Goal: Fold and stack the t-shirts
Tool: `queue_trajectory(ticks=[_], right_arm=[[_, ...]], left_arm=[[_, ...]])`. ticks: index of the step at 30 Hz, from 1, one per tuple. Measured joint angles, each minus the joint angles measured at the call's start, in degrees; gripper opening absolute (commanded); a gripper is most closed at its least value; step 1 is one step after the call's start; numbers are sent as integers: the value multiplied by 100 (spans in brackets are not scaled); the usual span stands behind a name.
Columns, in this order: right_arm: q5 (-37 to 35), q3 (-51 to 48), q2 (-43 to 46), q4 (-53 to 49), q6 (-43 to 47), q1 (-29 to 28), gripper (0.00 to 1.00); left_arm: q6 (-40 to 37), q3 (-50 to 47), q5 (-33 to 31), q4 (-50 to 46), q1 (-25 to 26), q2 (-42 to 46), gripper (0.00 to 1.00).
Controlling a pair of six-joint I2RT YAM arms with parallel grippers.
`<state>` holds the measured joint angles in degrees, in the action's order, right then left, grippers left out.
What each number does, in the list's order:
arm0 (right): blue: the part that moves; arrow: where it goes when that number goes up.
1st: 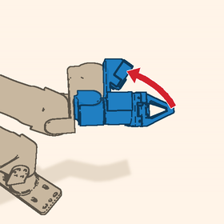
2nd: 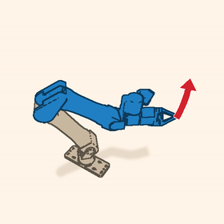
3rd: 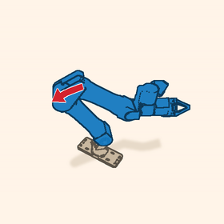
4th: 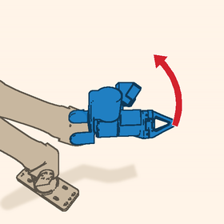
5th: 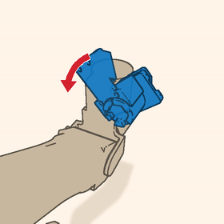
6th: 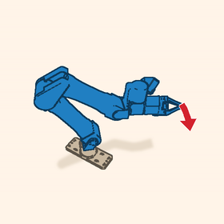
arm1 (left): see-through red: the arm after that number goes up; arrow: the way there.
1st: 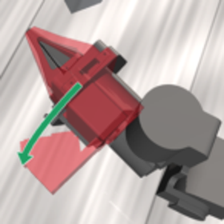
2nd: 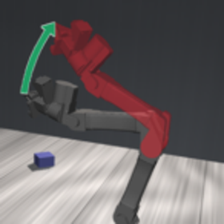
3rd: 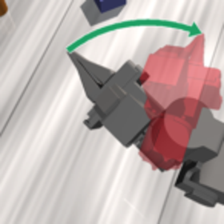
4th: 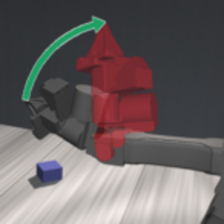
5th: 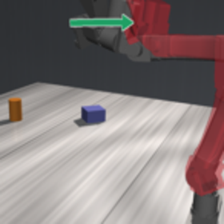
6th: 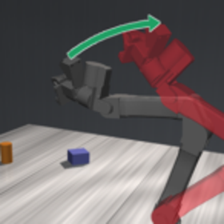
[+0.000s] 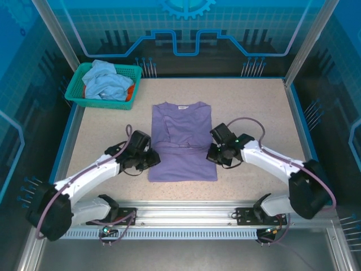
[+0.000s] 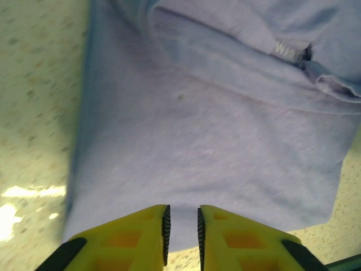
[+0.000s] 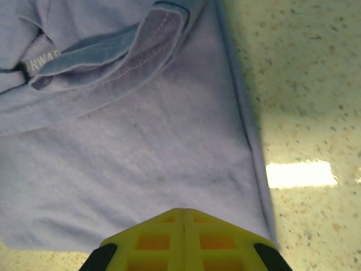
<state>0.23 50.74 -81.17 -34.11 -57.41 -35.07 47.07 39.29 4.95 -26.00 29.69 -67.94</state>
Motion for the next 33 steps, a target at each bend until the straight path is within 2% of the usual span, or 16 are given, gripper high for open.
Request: queue_trajectory(ticks=[2,4,8,14,28,33], right_arm=[[20,236,-426,17,116,0,0],[17,417,-780,22,205,0,0],[20,621,-1161,24,321,28,0],[39,940,-1617,48,389,221,0],[345,1615,-2350,70,457,813,0],[476,1993,-2566,61,503,981,3]], left_arm=[[-7,146,39,201,0,-339,22],[-74,282,44,308,0,-640,30],[-87,459,33,544,-2,-1139,32],[-68,483,37,951,-155,-1753,48],[-48,1132,42,1405,-546,-2546,50],[-50,1373,46,1478,-706,-2809,53]])
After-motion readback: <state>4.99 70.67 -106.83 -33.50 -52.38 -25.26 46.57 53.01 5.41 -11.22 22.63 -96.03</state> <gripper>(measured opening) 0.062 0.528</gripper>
